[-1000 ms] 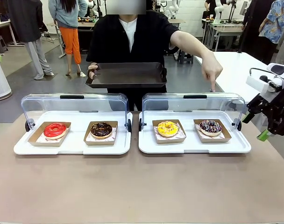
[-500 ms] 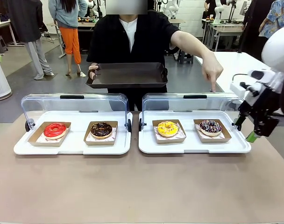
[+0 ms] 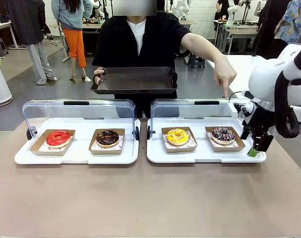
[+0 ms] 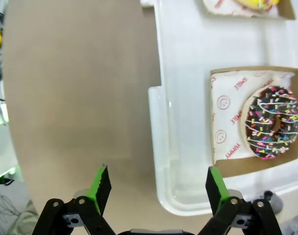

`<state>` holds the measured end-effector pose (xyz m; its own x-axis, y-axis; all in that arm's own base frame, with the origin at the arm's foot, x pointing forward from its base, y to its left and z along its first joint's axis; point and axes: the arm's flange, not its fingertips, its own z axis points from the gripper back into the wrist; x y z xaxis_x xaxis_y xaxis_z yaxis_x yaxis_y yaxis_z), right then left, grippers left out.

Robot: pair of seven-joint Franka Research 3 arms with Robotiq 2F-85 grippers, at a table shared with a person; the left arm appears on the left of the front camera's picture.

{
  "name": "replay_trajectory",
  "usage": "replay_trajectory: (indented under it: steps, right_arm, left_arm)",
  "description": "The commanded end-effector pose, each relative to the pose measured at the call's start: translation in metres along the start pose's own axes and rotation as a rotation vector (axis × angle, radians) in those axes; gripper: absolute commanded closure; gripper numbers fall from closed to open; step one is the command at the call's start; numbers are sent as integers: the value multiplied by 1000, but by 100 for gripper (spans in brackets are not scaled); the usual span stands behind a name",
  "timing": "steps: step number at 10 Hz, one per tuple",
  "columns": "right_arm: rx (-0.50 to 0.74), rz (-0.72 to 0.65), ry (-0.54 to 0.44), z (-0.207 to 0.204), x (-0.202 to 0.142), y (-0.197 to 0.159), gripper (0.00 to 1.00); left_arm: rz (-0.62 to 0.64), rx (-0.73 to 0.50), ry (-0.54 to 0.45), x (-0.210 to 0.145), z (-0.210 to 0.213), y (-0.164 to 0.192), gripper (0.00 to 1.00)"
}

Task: Provide the desired donut to the person.
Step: Pick up and lift the Paper togo box containing the Donut pointed at by the person.

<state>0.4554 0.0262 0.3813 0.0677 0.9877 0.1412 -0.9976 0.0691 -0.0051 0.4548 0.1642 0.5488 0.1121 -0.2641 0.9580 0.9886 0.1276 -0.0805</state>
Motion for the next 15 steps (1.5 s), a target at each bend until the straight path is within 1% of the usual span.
replay_trajectory:
  steps: [1, 4, 5, 6, 7, 11, 15]
  right_arm:
    - [20, 10, -9, -11, -1, -19, 0]
    - [7, 3, -26, -18, -3, -28, 0]
    - [21, -16, -43, -20, -3, -31, 0]
    - [13, -84, -58, -15, 2, -29, 0]
    - [26, -10, -4, -17, -1, -24, 0]
    - [23, -22, -15, -16, 0, -25, 0]
    - [43, -49, -15, -37, -5, -46, 0]
  left_arm:
    - [-2, -4, -11, 1, 2, -1, 0]
    - [-2, -4, -11, 1, 2, -1, 0]
    - [-2, -4, -11, 1, 2, -1, 0]
    - [-2, -4, -11, 1, 2, -1, 0]
    - [-2, -4, -11, 1, 2, -1, 0]
    - [-2, -4, -11, 1, 2, -1, 0]
    - [-2, -4, -11, 1, 2, -1, 0]
